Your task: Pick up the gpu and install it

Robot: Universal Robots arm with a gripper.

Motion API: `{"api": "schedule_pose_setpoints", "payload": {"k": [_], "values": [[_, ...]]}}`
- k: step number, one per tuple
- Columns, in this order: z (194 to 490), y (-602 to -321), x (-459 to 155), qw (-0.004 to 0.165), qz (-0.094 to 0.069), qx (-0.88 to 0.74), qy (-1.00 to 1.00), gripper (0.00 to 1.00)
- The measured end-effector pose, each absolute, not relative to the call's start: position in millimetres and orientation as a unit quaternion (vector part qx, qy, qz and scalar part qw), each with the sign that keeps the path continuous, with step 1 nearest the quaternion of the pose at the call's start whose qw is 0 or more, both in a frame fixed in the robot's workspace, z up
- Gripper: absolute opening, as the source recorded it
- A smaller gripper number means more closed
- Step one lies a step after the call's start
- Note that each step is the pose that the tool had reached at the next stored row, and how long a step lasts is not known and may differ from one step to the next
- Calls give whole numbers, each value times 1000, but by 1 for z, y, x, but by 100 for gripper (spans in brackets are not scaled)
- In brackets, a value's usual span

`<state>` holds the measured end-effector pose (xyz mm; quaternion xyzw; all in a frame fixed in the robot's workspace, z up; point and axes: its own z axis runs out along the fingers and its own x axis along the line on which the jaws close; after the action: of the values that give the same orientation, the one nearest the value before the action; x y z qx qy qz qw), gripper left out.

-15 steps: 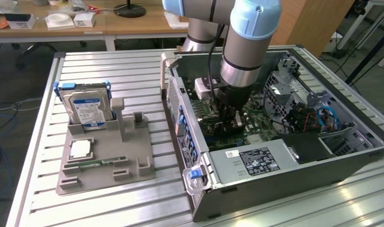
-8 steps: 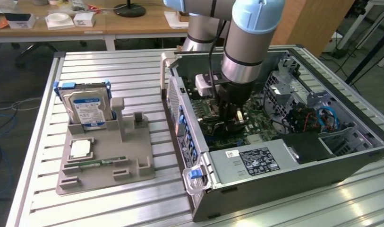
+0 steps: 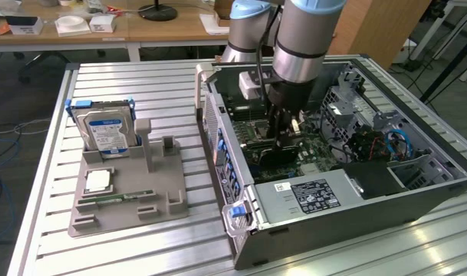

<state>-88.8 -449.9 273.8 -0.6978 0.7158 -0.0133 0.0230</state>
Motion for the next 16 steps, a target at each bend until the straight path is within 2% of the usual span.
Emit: {"api": "schedule_pose_setpoints", "payload": {"k": [1, 2, 3, 5, 7, 9, 16], "values": [[277, -448, -89, 23, -13, -698, 716, 41], [278, -447, -89, 23, -13, -698, 716, 35], [279, -446, -89, 23, -13, -698, 716, 35], [279, -446, -89, 24, -12, -698, 716, 23], [279, -446, -89, 25, -12, -698, 716, 23], [279, -446, -89, 25, -11, -698, 716, 11], [279, -446, -89, 27, -9, -698, 716, 11]]}}
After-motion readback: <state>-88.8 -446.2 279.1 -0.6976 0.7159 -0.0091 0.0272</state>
